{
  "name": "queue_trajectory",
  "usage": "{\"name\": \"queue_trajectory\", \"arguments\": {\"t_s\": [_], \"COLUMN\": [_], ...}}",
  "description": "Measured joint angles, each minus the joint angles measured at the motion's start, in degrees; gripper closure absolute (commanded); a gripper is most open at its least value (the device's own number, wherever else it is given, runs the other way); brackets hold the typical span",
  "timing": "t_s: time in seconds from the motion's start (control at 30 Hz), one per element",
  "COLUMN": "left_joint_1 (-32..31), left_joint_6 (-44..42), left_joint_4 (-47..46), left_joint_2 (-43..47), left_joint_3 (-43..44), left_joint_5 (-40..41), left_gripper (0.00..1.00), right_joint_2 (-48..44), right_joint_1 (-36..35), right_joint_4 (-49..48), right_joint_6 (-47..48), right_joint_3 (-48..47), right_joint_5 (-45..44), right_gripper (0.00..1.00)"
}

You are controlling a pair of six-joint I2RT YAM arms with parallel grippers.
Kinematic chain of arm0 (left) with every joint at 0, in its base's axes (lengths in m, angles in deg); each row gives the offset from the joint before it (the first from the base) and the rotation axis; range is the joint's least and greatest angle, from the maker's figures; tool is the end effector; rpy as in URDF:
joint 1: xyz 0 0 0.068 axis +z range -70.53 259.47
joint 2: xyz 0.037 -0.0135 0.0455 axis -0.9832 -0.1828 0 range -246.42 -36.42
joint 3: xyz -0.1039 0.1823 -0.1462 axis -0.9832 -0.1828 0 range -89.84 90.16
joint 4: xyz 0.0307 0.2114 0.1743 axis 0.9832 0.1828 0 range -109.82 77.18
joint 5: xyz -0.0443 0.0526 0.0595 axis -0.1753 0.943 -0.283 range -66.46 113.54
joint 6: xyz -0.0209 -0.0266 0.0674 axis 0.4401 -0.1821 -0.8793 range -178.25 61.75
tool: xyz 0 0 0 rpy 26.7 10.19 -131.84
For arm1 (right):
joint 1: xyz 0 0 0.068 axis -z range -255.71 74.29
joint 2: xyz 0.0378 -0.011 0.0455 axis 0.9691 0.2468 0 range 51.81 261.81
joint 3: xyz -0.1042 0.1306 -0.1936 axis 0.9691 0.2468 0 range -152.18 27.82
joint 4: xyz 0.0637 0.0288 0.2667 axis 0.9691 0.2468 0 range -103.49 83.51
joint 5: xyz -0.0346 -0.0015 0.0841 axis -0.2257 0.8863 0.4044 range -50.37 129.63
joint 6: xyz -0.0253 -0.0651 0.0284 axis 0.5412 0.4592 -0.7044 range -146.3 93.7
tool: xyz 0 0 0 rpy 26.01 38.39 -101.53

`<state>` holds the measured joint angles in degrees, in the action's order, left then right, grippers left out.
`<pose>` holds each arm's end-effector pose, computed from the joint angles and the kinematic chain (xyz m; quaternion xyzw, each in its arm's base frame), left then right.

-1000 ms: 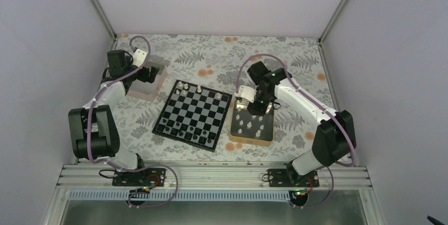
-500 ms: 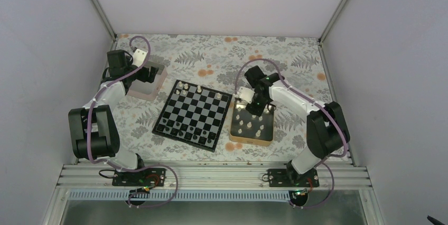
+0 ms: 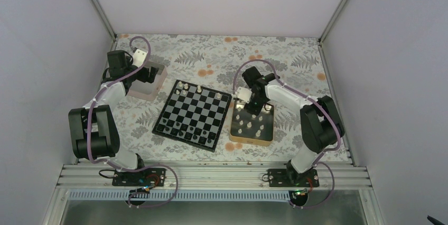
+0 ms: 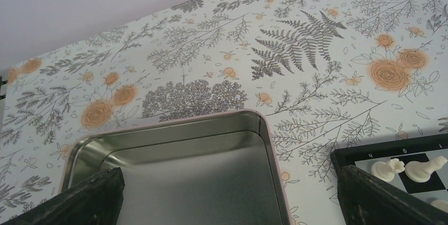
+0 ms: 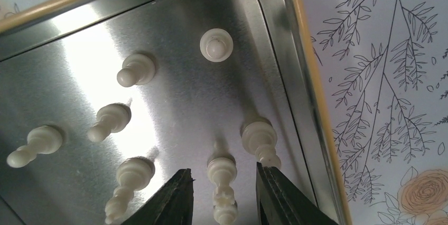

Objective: Set up the chess pieces on the board
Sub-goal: Pick up the chess piece from the storage box.

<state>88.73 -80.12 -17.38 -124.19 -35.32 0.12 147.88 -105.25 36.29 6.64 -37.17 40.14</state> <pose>0.3677 0.0343 0.1899 0.1878 0.8558 -0.0540 0.4789 0.2795 0.1591 0.1396 -0.5173 0.8521 0.0021 0.0798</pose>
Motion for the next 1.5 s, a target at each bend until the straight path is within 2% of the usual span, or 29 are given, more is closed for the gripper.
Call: {"name": "queue_trajectory", "arguments": {"t_s": [0.73,1.03,1.33,1.5], "left_joint_1": [0.0,0.0,0.0,0.0], "left_joint_6": [0.0,0.0,0.0,0.0], "left_joint_4": [-0.1,-0.2,-0.2,-0.2], "left_joint_2": [-0.3,-0.4,-0.4,-0.4], "left_joint_3": [0.0,0.0,0.0,0.0], "left_joint_5": [-0.8,-0.8,-0.8,-0.8], "left_gripper": [0.00,0.00,0.00,0.00], "right_joint_2": [0.9,1.9,3.6,3.6], "right_joint_1": [1.1,1.4,1.9,2.0], "right_joint_4": [-3.0,-4.1,-5.1,-4.3], "right_joint_6": [0.2,0.5,1.2,1.2], "right_joint_3": [1.3,1.3,1.3,0.8], "right_joint_5": [-3.7,-2.1,-1.3,-0.8], "right_gripper": [0.67,0.71,0.94,0.96]}}
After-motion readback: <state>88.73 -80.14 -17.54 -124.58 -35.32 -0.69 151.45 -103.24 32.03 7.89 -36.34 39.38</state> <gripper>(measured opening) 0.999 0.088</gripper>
